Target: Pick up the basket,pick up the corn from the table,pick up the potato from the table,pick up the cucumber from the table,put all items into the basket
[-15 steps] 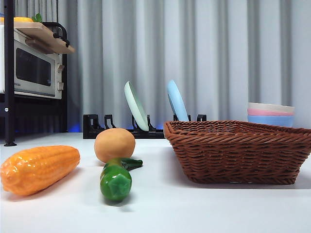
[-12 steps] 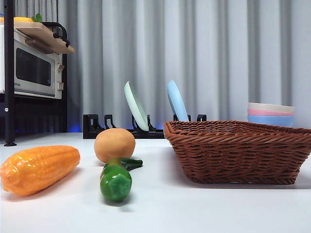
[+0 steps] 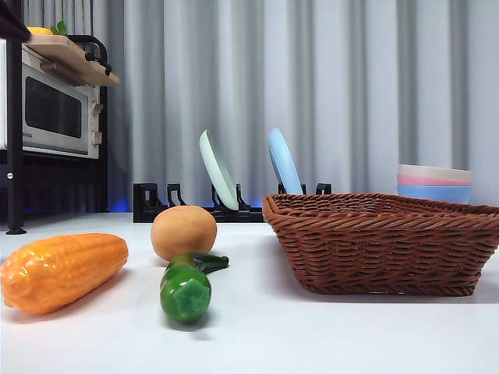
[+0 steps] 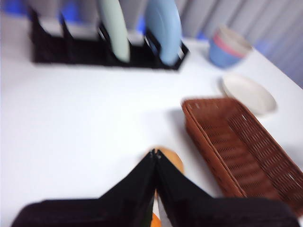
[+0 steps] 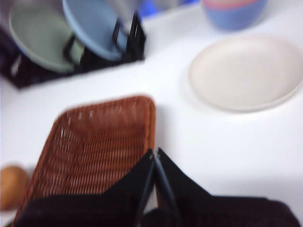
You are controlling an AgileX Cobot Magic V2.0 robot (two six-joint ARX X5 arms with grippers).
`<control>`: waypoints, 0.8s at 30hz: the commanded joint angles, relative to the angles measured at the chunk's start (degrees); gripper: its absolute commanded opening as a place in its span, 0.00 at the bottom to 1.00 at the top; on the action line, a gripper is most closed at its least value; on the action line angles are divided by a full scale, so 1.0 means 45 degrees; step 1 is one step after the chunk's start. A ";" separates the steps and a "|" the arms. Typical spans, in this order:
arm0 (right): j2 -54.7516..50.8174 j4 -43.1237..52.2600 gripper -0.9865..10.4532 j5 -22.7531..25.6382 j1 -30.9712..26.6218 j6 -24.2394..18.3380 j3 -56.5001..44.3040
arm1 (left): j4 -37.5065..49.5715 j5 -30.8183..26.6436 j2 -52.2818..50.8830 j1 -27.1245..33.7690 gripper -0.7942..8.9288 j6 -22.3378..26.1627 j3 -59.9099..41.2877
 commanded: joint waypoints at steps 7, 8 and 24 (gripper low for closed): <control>0.3128 -0.2186 0.26 -0.2501 0.0015 -0.2084 0.1880 | -0.0991 0.0860 0.1044 0.0000 0.38 0.0199 0.0457; 0.3279 -0.2181 0.34 -0.2477 0.0024 -0.2084 0.1909 | -0.0981 0.0860 0.1044 0.0000 0.44 0.0194 0.0457; 0.7261 -0.1651 0.50 -0.2375 0.0024 -0.2084 0.3385 | -0.1083 0.0971 0.1044 -0.0005 0.47 0.0131 0.0457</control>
